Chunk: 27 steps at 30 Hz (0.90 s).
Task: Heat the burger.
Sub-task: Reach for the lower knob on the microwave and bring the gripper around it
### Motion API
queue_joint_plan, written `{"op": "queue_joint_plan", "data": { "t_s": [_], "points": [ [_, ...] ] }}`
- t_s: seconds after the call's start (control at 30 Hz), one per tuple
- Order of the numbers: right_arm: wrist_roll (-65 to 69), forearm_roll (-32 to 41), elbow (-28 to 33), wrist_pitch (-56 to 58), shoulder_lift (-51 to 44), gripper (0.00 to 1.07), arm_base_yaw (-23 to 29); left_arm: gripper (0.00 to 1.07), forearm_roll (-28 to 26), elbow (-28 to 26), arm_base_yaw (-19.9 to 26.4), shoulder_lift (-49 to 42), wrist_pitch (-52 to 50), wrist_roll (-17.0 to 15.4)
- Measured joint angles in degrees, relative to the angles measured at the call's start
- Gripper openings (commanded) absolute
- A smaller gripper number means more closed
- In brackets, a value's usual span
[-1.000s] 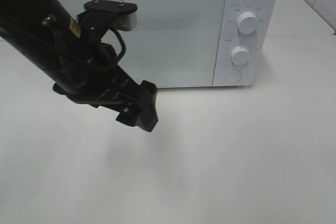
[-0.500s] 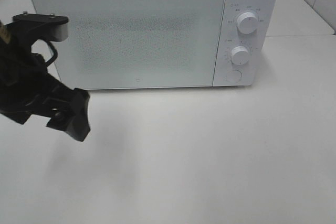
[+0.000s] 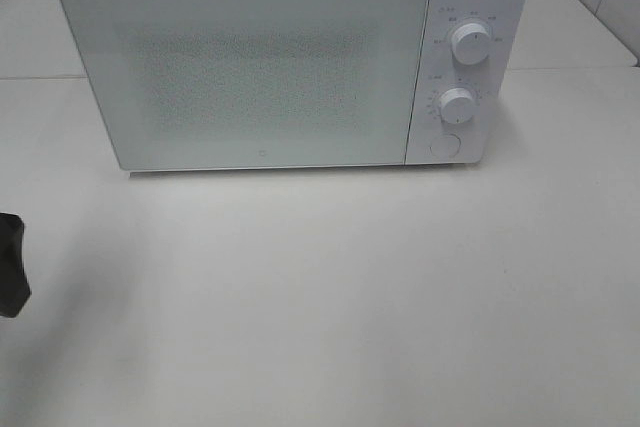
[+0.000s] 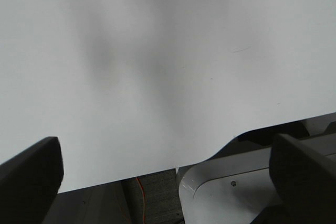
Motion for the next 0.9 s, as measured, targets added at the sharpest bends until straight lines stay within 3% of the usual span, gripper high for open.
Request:
{"op": "queue_joint_plan", "data": {
  "t_s": [0.17, 0.2, 0.27, 0.3, 0.43, 0.9],
  "points": [
    [0.0, 0.0, 0.0, 0.0, 0.0, 0.98, 0.0, 1.02, 0.0, 0.2, 6.4, -0.7, -0.3, 4.5],
    [0.0, 0.0, 0.0, 0.0, 0.0, 0.98, 0.0, 1.02, 0.0, 0.2, 10.0, -0.7, -0.6, 6.5],
    [0.0, 0.0, 0.0, 0.0, 0.0, 0.98, 0.0, 1.02, 0.0, 0.2, 11.5, -0.7, -0.7, 7.2],
    [0.0, 0.0, 0.0, 0.0, 0.0, 0.98, 0.0, 1.02, 0.1, 0.2, 14.8, -0.8, -0.7, 9.1],
    [0.0, 0.0, 0.0, 0.0, 0.0, 0.98, 0.0, 1.01, 0.0, 0.2, 21.0, -0.8, -0.7, 12.7],
    [0.0, 0.0, 0.0, 0.0, 0.0, 0.98, 0.0, 1.01, -3.2, 4.4, 22.9, -2.6, 7.3, 13.8]
  ]
}}
